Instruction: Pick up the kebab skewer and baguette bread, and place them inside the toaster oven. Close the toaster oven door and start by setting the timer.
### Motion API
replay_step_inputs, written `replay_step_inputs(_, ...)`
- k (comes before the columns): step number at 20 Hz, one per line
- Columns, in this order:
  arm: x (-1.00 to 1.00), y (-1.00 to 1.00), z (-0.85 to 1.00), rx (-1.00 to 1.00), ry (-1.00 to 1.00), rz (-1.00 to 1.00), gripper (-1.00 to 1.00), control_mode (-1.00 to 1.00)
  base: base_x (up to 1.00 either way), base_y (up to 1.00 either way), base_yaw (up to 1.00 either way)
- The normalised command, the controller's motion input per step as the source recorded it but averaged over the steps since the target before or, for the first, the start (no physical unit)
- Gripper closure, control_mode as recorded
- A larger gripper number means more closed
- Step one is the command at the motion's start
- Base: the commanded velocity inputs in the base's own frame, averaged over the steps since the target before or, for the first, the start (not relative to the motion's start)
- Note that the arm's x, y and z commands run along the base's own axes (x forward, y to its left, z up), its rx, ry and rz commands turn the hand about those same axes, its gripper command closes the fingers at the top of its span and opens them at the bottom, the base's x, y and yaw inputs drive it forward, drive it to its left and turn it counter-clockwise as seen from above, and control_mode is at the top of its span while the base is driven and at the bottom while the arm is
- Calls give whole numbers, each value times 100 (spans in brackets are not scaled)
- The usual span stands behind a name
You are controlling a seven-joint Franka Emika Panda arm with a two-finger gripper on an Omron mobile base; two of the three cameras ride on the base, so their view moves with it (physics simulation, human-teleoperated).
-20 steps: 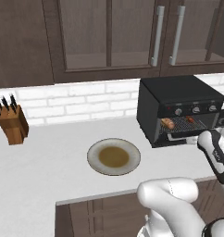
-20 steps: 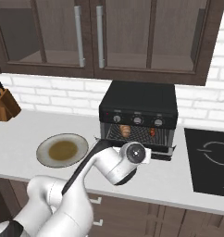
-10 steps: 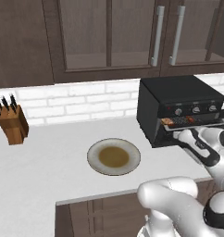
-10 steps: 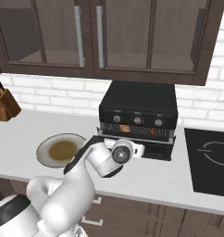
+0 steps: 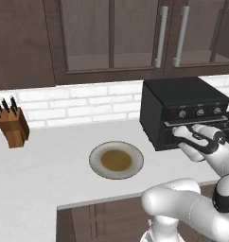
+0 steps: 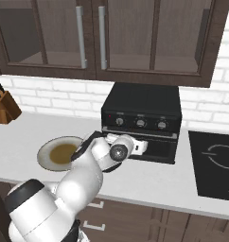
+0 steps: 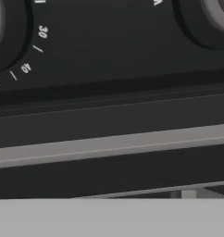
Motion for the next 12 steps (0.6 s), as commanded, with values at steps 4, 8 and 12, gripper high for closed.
replay_step_inputs(4, 8, 0, 2, 0, -1, -6, -100, -100, 0, 0, 0)
replay_step_inputs(8, -14, -1, 16, 0, 0, -2, -100, -100, 0, 0, 0)
replay_step_inputs(12, -54, -6, 43, 0, 0, 0, -100, -100, 0, 0, 0)
